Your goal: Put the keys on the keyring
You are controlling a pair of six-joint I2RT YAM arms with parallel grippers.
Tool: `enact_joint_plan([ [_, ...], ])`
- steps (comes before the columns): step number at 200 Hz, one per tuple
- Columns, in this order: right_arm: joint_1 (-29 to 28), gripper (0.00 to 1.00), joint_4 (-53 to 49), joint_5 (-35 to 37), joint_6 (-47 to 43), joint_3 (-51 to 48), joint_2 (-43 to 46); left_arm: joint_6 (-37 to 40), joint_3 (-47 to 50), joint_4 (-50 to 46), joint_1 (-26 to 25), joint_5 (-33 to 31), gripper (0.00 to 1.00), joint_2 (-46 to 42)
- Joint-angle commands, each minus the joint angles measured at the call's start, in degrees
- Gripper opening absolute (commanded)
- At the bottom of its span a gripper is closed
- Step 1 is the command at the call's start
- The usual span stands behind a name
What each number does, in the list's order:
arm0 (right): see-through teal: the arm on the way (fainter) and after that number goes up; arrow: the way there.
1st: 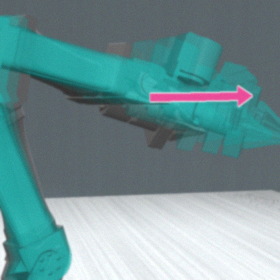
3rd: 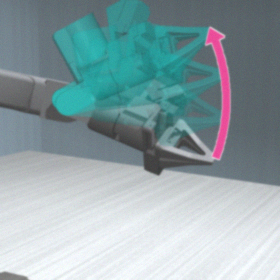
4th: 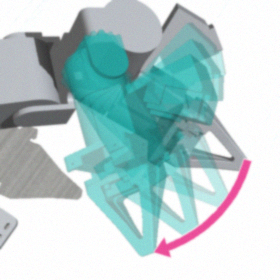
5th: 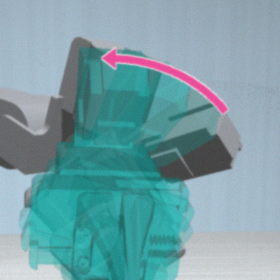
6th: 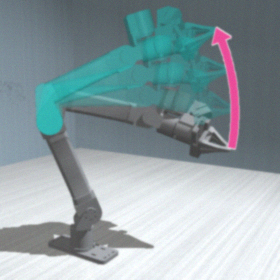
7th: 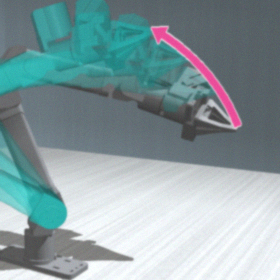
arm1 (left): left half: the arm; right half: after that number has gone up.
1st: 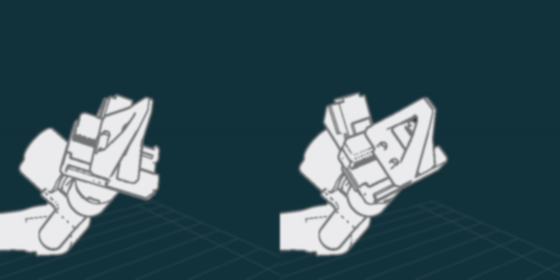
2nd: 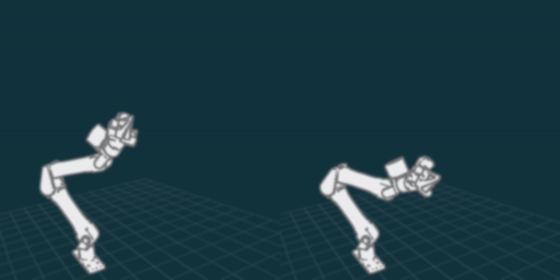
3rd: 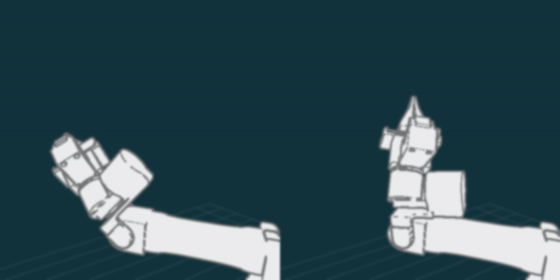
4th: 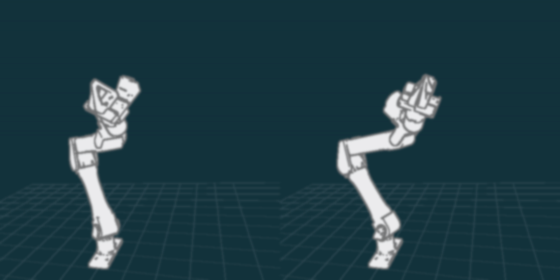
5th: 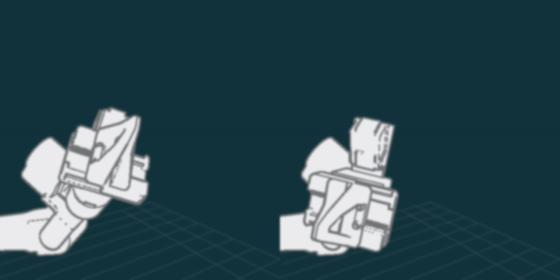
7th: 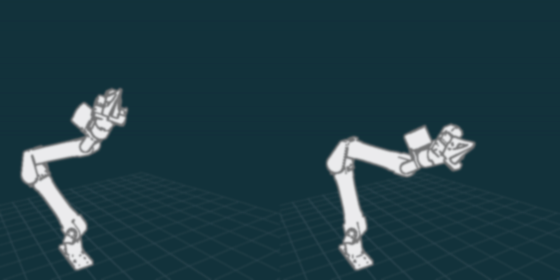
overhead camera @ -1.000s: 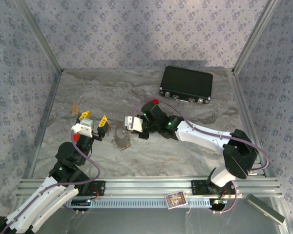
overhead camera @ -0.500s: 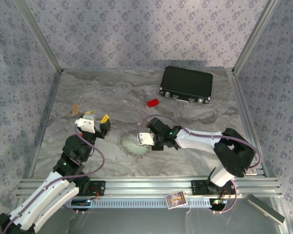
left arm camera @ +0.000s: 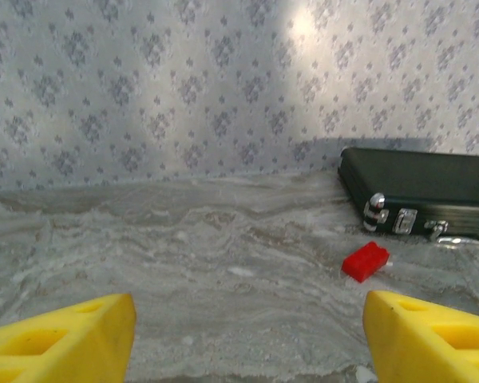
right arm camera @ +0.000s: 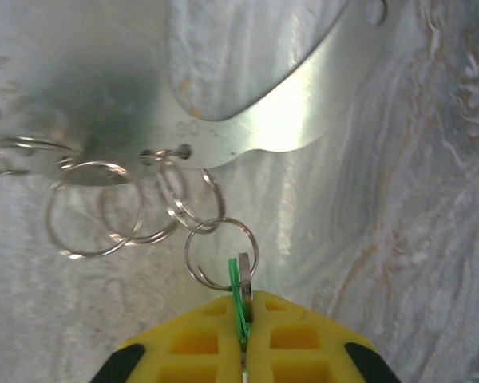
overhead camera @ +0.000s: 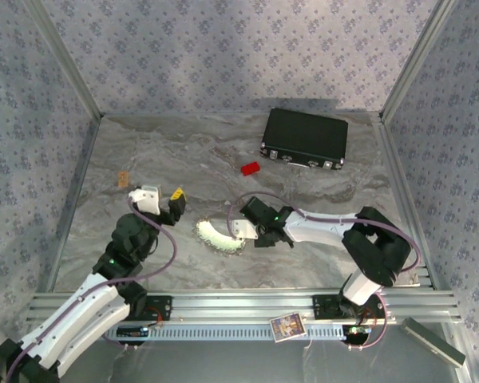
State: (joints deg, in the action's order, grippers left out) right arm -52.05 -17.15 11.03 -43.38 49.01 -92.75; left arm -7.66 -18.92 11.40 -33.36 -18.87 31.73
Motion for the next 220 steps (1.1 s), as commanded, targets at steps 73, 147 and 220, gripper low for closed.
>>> enact_joint_plan([
  [73,5.1,0.39,-6.7,2.4,1.8,1.0,3.2,-9.0,-8.1,-8.6,3.5,2.6,0.81,9.6],
  [147,14.6,0.43,21.3,-22.5,28.8,-11.3,26.3,-13.8,-12.8,-10.3,4.2,13.4,0.82,23.4],
  [220,9.9,0.41,18.0,-21.6,63.1,-2.6,13.1,-19.2,-20.0,-22.7,4.3,18.4,0.84,35.7],
])
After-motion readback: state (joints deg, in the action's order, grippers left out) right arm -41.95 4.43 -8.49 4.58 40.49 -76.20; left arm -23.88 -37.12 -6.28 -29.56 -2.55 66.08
